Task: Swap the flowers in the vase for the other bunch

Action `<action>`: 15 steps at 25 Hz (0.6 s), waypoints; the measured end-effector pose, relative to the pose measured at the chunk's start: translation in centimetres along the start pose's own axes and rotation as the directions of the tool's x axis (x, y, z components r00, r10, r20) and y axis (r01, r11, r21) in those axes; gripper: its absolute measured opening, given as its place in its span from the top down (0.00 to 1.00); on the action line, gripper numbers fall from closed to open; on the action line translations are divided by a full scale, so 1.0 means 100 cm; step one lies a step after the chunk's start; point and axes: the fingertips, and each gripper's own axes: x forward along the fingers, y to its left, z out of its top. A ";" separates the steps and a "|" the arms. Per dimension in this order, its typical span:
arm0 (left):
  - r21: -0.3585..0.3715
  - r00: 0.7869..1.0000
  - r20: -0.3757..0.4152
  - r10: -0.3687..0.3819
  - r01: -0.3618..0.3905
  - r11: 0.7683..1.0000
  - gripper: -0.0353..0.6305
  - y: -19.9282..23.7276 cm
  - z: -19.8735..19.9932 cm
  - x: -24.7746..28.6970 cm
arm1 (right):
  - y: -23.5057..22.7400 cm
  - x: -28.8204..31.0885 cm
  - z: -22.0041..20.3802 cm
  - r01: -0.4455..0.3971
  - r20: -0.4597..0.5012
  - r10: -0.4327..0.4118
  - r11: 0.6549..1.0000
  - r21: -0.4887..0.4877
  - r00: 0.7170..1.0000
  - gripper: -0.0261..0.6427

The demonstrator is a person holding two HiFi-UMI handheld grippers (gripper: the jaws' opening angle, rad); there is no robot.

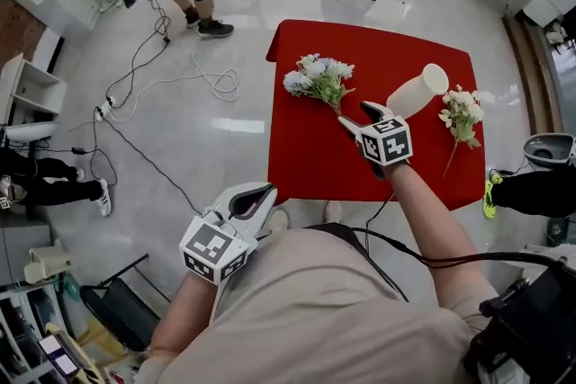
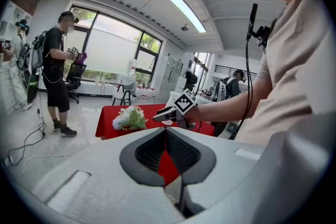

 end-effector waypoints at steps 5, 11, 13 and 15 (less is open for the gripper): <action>-0.059 0.997 -0.001 0.076 -0.076 0.995 0.94 0.016 -0.016 -0.024 | -0.002 0.052 0.021 -0.022 -0.044 0.022 1.000 -0.008 0.999 0.49; -0.127 0.990 0.006 0.141 -0.139 0.982 0.94 0.025 -0.027 -0.036 | -0.016 0.109 0.040 -0.029 -0.131 0.024 0.999 -0.036 0.991 0.44; -0.144 0.986 0.007 0.166 -0.163 0.976 0.94 0.028 -0.029 -0.040 | -0.022 0.125 0.043 -0.020 -0.166 0.012 0.998 -0.051 0.986 0.44; -0.162 0.981 0.006 0.194 -0.191 0.968 0.94 0.033 -0.033 -0.046 | -0.026 0.140 0.039 -0.023 -0.214 0.011 0.998 -0.051 0.977 0.44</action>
